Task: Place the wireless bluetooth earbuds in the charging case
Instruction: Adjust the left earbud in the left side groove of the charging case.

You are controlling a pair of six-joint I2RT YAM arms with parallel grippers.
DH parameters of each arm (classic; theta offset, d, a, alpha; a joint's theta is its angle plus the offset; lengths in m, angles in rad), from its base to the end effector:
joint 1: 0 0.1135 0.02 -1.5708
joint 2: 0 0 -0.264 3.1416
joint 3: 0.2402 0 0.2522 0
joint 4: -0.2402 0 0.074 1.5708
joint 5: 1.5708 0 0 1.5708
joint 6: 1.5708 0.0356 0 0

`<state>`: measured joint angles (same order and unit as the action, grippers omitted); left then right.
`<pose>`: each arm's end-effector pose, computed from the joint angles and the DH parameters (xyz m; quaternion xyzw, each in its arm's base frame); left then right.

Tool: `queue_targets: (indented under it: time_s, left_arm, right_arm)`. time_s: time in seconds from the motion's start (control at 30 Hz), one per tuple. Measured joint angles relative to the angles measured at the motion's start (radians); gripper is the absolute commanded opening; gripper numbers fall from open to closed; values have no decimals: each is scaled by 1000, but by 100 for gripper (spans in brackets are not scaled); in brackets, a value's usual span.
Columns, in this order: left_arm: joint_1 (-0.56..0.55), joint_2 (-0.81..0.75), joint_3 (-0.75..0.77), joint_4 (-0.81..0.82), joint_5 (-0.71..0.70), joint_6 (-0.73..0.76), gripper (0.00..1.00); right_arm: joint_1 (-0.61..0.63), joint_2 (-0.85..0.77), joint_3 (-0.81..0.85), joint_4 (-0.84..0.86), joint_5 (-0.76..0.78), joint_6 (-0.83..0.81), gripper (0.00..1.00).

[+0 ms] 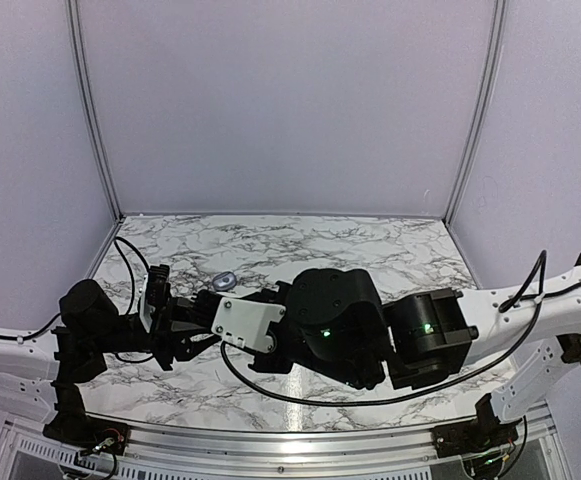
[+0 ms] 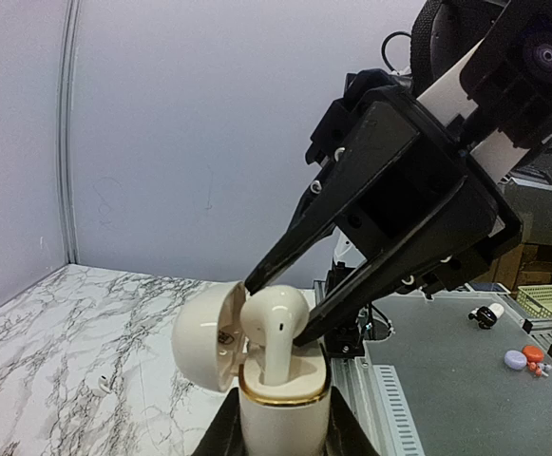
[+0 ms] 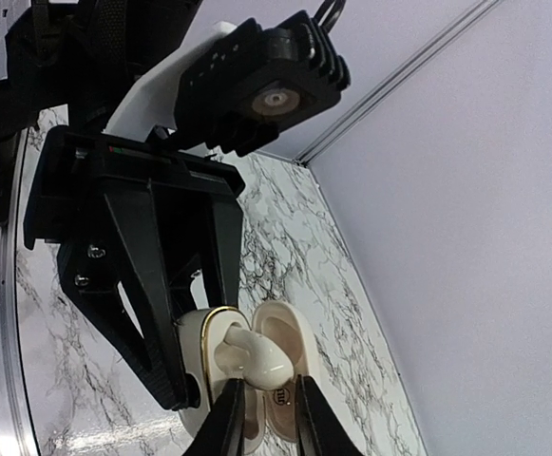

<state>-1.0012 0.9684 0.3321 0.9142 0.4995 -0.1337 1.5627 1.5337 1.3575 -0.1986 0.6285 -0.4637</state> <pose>0.0958 -0.1812 0.2626 0.4243 0.4467 -0.5413 0.5722 0.0238 0.3574 0.3558 -0.5748 0.5636 0.0618 0.5900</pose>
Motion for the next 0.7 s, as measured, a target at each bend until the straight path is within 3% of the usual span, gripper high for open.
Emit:
queue_targets:
  time_s: [0.7]
  left_arm:
    - [0,5,0,1,8,9,0]
  right_arm:
    - [-17,20,33,-27,-68,-16,17]
